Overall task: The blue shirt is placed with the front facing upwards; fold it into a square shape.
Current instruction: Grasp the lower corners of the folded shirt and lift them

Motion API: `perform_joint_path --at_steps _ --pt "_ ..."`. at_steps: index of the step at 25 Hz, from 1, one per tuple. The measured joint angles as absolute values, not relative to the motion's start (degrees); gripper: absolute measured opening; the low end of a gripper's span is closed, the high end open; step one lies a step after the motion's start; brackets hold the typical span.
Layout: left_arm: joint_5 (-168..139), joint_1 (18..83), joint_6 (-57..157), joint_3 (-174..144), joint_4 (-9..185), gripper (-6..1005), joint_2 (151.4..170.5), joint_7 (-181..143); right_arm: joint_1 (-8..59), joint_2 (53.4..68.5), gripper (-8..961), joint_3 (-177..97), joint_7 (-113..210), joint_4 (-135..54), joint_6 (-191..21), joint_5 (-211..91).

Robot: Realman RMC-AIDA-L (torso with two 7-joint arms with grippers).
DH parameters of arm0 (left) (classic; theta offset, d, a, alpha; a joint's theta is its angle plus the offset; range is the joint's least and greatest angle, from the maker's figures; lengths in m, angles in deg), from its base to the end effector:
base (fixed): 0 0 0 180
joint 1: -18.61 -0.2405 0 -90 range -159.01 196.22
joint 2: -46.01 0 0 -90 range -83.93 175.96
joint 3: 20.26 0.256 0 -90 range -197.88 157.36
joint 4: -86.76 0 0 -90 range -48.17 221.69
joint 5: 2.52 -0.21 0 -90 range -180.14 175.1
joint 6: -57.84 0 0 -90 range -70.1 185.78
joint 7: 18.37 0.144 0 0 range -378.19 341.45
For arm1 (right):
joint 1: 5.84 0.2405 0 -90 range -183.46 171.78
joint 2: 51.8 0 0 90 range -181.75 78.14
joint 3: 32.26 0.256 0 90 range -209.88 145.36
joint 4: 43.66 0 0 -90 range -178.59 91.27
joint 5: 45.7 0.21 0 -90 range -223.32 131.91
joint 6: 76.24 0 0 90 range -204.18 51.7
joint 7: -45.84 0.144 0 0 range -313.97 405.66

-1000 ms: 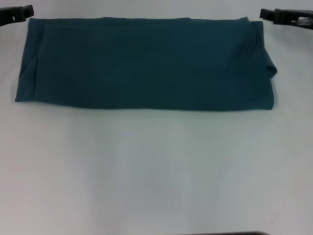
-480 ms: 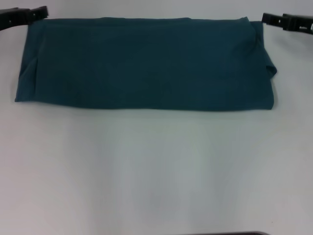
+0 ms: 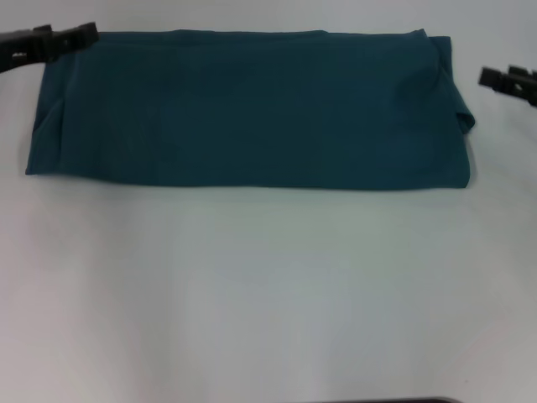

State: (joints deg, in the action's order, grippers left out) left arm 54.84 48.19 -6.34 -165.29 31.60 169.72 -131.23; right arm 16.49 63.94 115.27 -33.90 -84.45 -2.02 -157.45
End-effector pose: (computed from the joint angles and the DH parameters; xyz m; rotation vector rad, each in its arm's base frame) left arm -0.2858 0.3863 0.0534 -2.0761 -1.1364 -0.5567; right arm 0.3461 0.3315 0.0647 -2.1210 1.2075 0.6642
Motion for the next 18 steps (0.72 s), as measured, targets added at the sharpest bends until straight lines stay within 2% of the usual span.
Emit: perform_joint_path --at_steps 5,8,9,14,18 --pt "55.12 45.46 -7.02 -165.25 31.65 837 169.83 -129.05 13.09 62.92 723 116.46 -33.88 -84.87 4.43 -157.57" --pt "55.13 44.35 -6.95 -165.27 31.84 835 169.78 -128.26 11.73 61.83 719 117.08 -32.76 -84.88 6.99 -157.88" --pt "55.12 43.73 -6.91 -165.29 31.8 834 169.75 -127.97 11.07 60.91 718 117.21 -31.08 -84.6 8.66 -157.98" --pt "55.08 41.89 -6.67 -165.52 31.5 830 169.53 -127.65 11.33 59.47 716 117.17 -25.78 -84.04 10.58 -160.6" --pt "54.72 41.13 -6.97 -165.51 31.48 828 169.44 -127.26 13.2 58.95 714 117.1 -20.03 -84.12 10.79 -164.44"
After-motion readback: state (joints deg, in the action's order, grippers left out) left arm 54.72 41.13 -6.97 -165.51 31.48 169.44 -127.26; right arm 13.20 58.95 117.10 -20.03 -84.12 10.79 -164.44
